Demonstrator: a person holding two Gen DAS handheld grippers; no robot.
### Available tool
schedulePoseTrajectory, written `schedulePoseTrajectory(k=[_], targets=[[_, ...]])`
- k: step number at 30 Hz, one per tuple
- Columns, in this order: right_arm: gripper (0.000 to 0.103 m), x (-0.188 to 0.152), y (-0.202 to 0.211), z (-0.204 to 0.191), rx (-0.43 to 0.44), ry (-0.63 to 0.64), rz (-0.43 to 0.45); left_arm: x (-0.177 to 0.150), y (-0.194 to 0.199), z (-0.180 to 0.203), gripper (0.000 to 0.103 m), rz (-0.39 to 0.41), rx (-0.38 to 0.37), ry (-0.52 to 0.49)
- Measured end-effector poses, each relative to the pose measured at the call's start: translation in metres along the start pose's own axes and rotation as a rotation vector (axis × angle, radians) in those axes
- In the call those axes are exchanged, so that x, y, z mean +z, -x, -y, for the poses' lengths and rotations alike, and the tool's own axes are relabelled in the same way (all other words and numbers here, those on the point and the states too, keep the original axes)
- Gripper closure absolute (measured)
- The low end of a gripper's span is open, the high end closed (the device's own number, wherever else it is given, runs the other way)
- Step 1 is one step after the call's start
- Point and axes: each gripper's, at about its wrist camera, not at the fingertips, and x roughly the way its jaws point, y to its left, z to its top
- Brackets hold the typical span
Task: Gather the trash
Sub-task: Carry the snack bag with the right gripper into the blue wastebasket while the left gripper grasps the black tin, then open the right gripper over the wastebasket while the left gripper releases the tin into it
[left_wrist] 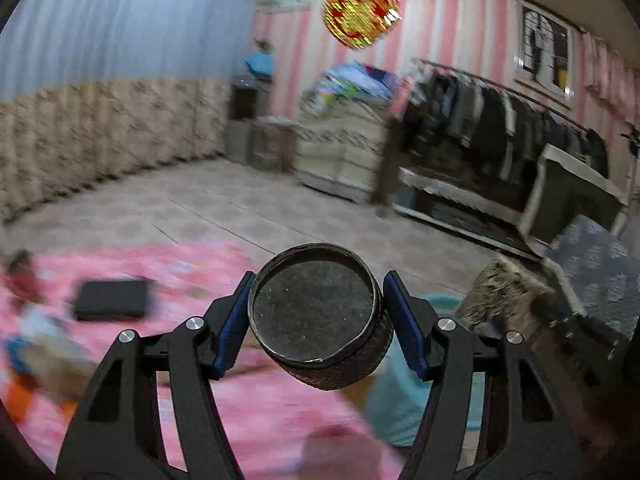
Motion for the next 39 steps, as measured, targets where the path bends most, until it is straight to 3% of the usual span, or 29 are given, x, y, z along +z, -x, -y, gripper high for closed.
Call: schedulePoseTrajectory(k=[4,7,13,15,17,20,22,30,33,36,38,39], targets=[[0.096,-0.013,-0.013,0.017,-0.048,0.008,-0.041,-0.023,-0.063,0.045,0.040,-0.088,-0.103,0.024],[0.096,-0.016,-0.016,0.032,-0.066,-0.023,-0.056,-0.037,-0.096,0.066,0.040,-0.125,-0.118,-0.014],[0.093,-0.018,-0.022,0.048,-0.099,-0.056,-0.051,-0.050,-0.134,0.062,0.040,-0.193,-0.145,-0.012],[0.092,-0.019,-0.026,0.053,-0.109,-0.073,-0.052,-0.055,-0.136,0.060,0.032,-0.196,-0.145,-0.008],[0.092,-0.018,-0.027,0.056,-0.119,-0.084,-0.052,-0.051,-0.124,0.056,0.024,-0.177,-0.131,0.001],[0.085,-0.017,-0.025,0.057,-0.116,-0.094,-0.043,-0.046,-0.120,0.054,0.023,-0.167,-0.124,0.017],[0.062,-0.022,-0.021,0.050,-0.116,-0.093,-0.034,-0.043,-0.115,0.050,0.023,-0.160,-0.117,0.018],[0.061,-0.013,-0.013,0.043,-0.089,-0.089,0.008,-0.027,-0.071,0.013,0.023,-0.122,-0.028,-0.048],[0.061,-0.008,-0.005,0.028,-0.066,-0.070,0.030,-0.018,-0.032,-0.027,0.023,-0.089,0.073,-0.115],[0.060,-0.002,0.002,0.001,-0.038,-0.047,0.050,-0.010,0.026,-0.086,0.021,-0.053,0.169,-0.116],[0.048,0.001,0.007,-0.018,-0.028,-0.068,0.065,-0.013,0.069,-0.124,0.014,-0.018,0.238,-0.102],[0.038,0.004,0.009,-0.025,-0.014,-0.085,0.067,-0.020,0.104,-0.156,0.013,0.013,0.316,-0.085]])
